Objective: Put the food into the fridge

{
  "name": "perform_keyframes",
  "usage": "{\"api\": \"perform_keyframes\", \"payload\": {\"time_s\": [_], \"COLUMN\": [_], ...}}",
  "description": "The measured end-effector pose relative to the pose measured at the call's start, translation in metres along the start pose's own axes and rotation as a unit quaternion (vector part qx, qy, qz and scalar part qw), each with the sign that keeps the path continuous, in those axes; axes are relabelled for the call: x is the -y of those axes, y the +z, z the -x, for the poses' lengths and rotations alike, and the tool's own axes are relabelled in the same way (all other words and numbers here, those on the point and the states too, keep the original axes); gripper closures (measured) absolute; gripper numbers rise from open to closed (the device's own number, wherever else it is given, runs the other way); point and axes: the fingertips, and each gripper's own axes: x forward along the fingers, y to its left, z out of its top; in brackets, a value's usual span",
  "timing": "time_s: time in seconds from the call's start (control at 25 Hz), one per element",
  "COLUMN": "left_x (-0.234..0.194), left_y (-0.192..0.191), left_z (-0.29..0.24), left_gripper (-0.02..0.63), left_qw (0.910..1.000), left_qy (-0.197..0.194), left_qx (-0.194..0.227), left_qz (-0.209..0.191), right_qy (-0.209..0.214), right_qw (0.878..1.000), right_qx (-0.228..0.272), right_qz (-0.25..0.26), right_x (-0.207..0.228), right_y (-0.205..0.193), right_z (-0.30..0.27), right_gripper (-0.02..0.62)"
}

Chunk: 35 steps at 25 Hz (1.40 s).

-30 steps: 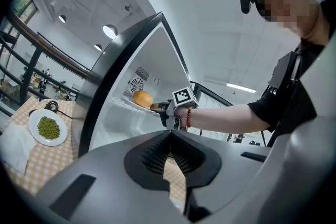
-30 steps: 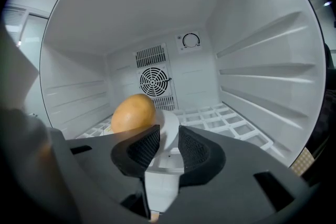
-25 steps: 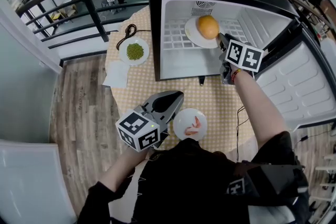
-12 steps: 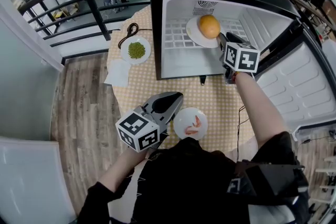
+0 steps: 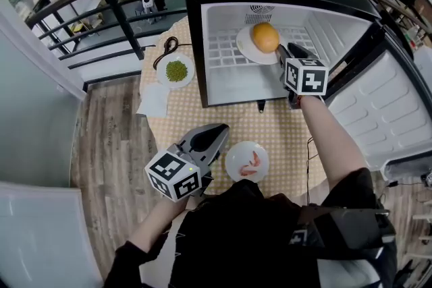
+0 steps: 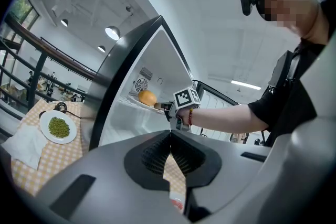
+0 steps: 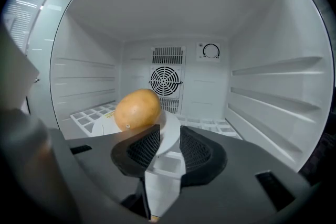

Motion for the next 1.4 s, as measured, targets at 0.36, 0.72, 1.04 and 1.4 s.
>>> {"api": "perform_keyframes", "payload": {"time_s": [0.36,0.72,1.04,1.4], "left_x": [0.005,0.023,0.060,0.118], "left_y": [0.003,0.013,0.012,-0.008], "left_z": [0.010,0.021,0.028,0.052], "left_gripper": [0.591,0.592,0.591,0.591], "left_qw": [1.0000,0.9997,0.9989,0.9964], "left_qy": [0.006,0.003,-0.018,-0.063], "left_qx": [0.001,0.002,-0.002,-0.013], "left_qz": [-0.002,-0.024,-0.043,-0.055], "right_qy": [-0.013,-0.021,0.062,0.134], "right_qw": [0.998,0.992,0.981,0.968], "right_qx": [0.057,0.120,0.093,0.018], "right_qz": [-0.024,-0.028,-0.156,-0.209], "right_x": [0.009,0.003,-0.033,-0.105], "right_y": [0.008,0.019,-0.018,-0.100], "right_z": [0.021,0.066,0.126,0.206], "right_gripper": [0.476,0.580,0.580,0.580]}}
